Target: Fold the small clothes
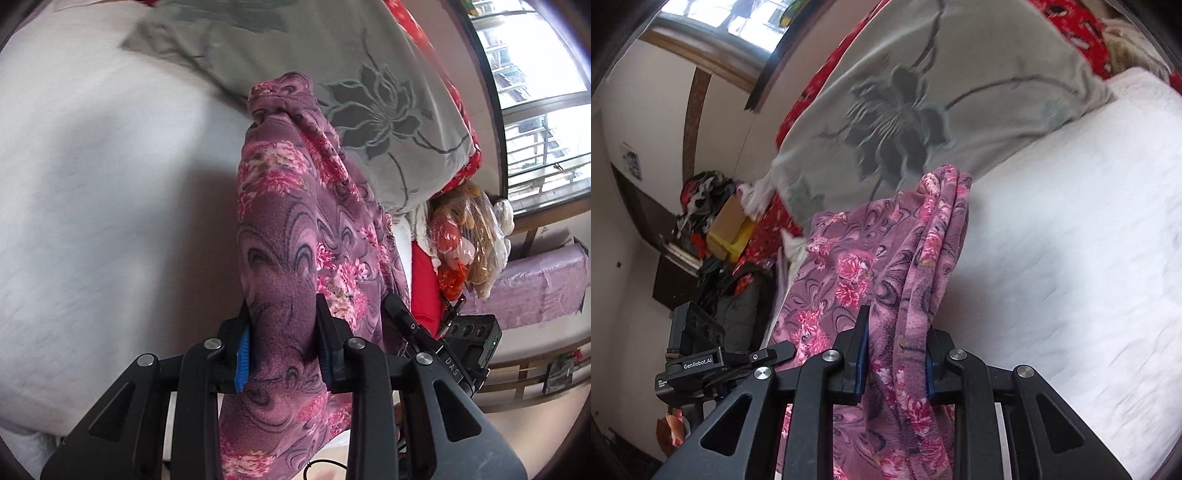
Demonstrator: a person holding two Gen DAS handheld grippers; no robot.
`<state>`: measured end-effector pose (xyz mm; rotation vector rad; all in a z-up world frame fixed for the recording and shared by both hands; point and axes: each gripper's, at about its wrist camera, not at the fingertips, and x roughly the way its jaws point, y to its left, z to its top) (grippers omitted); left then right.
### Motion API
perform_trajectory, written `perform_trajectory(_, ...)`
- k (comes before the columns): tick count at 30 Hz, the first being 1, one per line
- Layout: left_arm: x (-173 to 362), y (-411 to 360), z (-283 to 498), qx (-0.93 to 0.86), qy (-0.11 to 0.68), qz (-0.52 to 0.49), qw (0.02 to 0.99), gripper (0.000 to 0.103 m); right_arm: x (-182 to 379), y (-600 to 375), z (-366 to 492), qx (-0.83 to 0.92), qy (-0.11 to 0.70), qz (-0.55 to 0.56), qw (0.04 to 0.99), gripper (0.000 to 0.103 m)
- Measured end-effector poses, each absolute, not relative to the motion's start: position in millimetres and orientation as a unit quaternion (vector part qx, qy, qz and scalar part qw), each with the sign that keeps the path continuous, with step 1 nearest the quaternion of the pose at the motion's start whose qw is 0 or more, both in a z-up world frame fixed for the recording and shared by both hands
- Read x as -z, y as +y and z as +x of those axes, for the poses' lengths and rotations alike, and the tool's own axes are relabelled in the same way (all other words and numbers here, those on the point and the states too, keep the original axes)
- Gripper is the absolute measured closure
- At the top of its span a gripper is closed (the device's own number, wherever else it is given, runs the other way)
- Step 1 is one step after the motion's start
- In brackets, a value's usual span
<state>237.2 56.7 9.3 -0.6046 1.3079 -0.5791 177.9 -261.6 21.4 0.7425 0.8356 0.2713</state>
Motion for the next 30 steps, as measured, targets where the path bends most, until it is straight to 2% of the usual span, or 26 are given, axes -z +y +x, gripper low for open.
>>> perform_trajectory(8, 37, 102, 210, 0.216, 0.615, -0.276, 0.707, 0.076, 18, -215, 163, -0.138, 0.449, 0.345, 0.813, 0.078)
perform_trajectory(10, 55, 109, 208, 0.212, 0.627, -0.291, 0.691, 0.065, 33, -213, 162, -0.117, 0.472, 0.335, 0.807, 0.075)
perform_trajectory(12, 61, 120, 208, 0.219, 0.628, -0.323, 0.673, 0.064, 46, -219, 160, -0.094, 0.494, 0.328, 0.8, 0.067)
perform_trajectory(14, 53, 129, 210, 0.23, 0.615, -0.344, 0.671, 0.065, 40, -231, 155, -0.084, 0.486, 0.329, 0.806, 0.066)
perform_trajectory(15, 46, 130, 211, 0.237, 0.604, -0.344, 0.679, 0.065, 34, -237, 154, -0.07, 0.479, 0.322, 0.814, 0.06)
perform_trajectory(22, -3, 63, 259, 0.262, 0.557, -0.218, 0.758, 0.061, -9, -231, 186, -0.078, 0.414, 0.266, 0.867, 0.06)
perform_trajectory(27, 18, 19, 300, 0.225, 0.562, -0.133, 0.785, 0.061, -8, -203, 223, -0.107, 0.407, 0.206, 0.884, 0.063)
perform_trajectory(30, 38, 3, 318, 0.196, 0.566, -0.098, 0.795, 0.061, 11, -198, 245, -0.072, 0.434, 0.175, 0.881, 0.067)
